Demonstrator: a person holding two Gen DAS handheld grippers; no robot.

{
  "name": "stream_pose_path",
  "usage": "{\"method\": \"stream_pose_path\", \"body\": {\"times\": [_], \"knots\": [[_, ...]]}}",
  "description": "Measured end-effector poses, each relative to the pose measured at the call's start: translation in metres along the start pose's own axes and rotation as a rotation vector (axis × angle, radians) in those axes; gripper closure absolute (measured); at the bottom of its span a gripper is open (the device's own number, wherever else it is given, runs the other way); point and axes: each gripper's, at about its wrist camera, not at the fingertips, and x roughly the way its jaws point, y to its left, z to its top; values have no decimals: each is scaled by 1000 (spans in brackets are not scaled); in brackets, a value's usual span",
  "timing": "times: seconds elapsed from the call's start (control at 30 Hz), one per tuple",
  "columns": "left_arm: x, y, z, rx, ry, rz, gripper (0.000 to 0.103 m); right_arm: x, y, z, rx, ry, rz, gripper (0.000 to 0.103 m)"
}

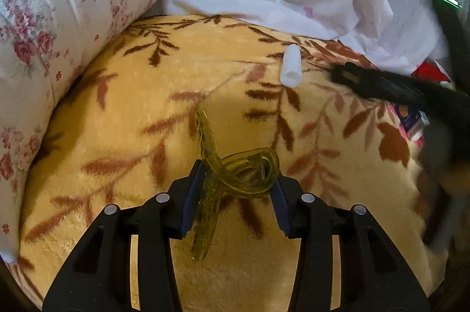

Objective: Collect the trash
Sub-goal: 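Grasp the yellow hair clip with the left tool while the right tool grasps the white tube, then lower the hair clip and white tube into the orange bin, opening both tools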

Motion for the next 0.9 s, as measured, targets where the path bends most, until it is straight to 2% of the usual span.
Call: {"method": "stream_pose_path", "body": {"times": [0.23,0.4,0.43,0.5,0.57,0.6,0.67,0.7,0.9], "knots": [[-8,5,-3,12,-18,-20,60,70,7,34,22,78,-89,5],[-8,7,-4,3,-17,-41,60,101,13,42,24,135,-129,5],[-8,8,-4,3,-17,-42,60,107,14,42,23,147,-132,8],[-8,7,-4,8,-22,-40,60,113,16,40,16,157,-129,24],[-8,7,-5,11,-23,-39,60,118,18,36,1,179,-95,60],[-8,7,-5,10,-21,-43,60,116,19,35,-1,171,-101,60],[-7,7,-5,10,-17,-46,60,111,20,34,-10,170,-96,71],[-7,7,-6,10,-17,-46,60,107,19,33,-4,167,-84,72],[-6,3,-8,21,-11,-49,60,81,16,31,-4,135,-56,73]]}}
